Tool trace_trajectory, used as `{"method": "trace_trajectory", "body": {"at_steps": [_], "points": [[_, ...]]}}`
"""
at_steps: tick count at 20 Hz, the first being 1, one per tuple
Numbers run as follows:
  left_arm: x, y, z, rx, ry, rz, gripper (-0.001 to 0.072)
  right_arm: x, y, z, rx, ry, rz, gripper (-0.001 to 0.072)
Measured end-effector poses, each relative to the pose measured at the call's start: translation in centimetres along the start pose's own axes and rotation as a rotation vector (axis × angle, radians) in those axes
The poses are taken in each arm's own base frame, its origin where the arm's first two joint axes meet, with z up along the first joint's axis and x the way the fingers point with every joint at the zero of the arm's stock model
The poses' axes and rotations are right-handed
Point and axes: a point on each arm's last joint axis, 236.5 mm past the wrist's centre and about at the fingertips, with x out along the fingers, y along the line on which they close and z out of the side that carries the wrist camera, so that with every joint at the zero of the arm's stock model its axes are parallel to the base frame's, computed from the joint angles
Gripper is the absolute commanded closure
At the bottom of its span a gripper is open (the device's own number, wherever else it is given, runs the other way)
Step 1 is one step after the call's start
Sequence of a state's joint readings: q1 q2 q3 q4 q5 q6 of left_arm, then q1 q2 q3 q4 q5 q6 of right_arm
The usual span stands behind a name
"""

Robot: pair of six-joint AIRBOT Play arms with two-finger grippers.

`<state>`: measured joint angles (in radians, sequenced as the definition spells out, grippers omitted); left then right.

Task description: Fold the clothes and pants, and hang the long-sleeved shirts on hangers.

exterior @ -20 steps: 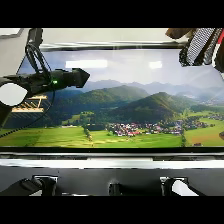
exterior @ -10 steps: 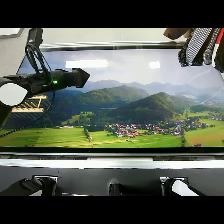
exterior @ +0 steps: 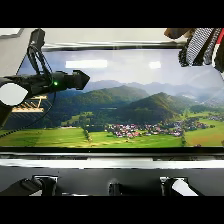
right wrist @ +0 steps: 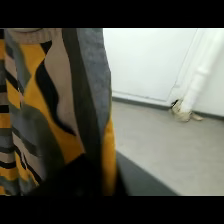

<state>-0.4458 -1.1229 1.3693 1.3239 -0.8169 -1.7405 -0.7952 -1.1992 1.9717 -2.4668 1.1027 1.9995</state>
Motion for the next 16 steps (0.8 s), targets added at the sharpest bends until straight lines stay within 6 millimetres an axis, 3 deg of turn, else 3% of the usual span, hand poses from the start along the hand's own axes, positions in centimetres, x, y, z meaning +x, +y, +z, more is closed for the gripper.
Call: {"method": "trace_trajectory", "body": {"at_steps": [2,5,8,13,15,16], "points": [[0.0,0.0,-0.1,0.0,0.002,0.001,0.0098,-0.3,0.1,0.0,0.022,0.006,0.022,0.022],[-0.2,0.1,0.1,0.0,-0.003,0.003,0.0098,-1.6,-0.6,0.7,0.068,-0.007,0.051,0.0212],[-1.2,0.8,0.9,-0.016,-0.031,0.021,0.0097,-4.1,-2.8,2.4,0.121,-0.05,0.065,0.0212],[-5.6,3.8,4.0,-0.032,-0.156,0.137,0.0096,-10.0,-8.0,6.2,0.241,-0.189,0.085,0.0221],[-7.9,5.0,5.3,-0.033,-0.213,0.181,0.0097,-12.3,-9.2,8.1,0.314,-0.269,0.132,0.0238],[-8.9,5.5,5.8,-0.038,-0.238,0.198,0.0097,-13.4,-8.9,9.1,0.356,-0.307,0.184,0.0318]]}}
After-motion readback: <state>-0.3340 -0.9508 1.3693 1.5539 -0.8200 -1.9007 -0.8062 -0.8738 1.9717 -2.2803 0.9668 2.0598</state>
